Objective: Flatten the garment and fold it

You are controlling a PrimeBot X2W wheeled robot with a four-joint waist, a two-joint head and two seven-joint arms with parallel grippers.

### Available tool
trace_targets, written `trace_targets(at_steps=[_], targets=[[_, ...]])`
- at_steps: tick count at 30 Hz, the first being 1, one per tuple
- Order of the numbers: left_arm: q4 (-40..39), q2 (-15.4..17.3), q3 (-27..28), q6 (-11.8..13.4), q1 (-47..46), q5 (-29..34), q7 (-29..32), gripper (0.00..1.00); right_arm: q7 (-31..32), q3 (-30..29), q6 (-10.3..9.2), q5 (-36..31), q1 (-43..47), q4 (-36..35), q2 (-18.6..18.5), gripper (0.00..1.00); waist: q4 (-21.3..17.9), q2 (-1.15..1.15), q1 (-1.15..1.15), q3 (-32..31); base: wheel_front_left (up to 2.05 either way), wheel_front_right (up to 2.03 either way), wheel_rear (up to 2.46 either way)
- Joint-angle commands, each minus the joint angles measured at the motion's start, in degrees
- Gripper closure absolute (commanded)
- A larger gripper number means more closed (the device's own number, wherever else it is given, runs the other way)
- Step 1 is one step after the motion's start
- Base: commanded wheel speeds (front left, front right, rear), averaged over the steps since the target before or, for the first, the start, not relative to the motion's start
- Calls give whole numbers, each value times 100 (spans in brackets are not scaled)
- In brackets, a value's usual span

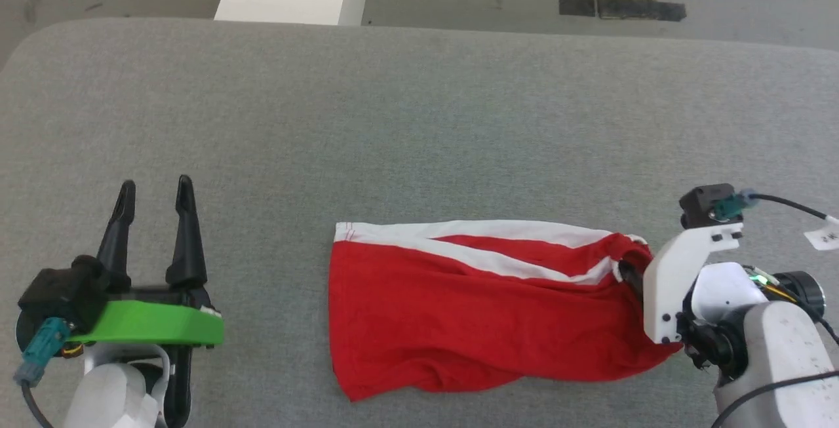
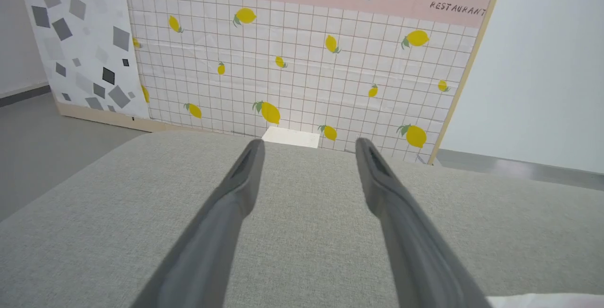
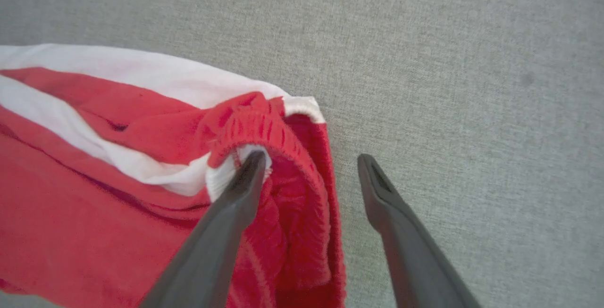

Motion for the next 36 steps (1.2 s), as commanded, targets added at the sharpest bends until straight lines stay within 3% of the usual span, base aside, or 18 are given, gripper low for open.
trace_targets(at_steps=[1,5,6,7,13,23,26,32,36], targets=[[-60,-102,87,-77,-62,142,-30,0,9,-20,-8,-60,-116,135,34,0,93,51,0,95,0,0,0],[-96,-358,327,-231,-38,277,-32,0,120,-108,-8,-129,-226,490,60,3,154,51,0,160,0,0,0],[-98,-402,384,-269,-39,319,-32,0,143,-134,-8,-124,-241,556,67,64,163,51,0,170,0,0,0],[-115,-440,435,-296,-46,352,-32,0,146,-141,-8,-124,-254,590,72,98,166,51,0,178,0,0,0],[-110,-612,617,-420,-33,479,-33,0,168,-287,-8,-13,-260,584,49,100,129,51,0,169,0,0,0],[-117,-655,698,-468,24,635,-33,0,421,-1262,-8,-456,-261,288,-615,100,-12,51,0,155,0,0,0],[-70,-660,714,-470,34,651,-33,0,473,-1444,-8,-637,-311,226,-651,100,-43,51,0,144,0,0,0],[59,-658,682,-472,97,633,-33,0,941,-1098,-8,-628,-328,-57,-828,100,-79,51,0,21,0,0,0],[95,-675,678,-472,172,643,-33,0,1737,-825,-8,-192,-230,-587,-748,100,-77,51,0,-84,0,0,0]])
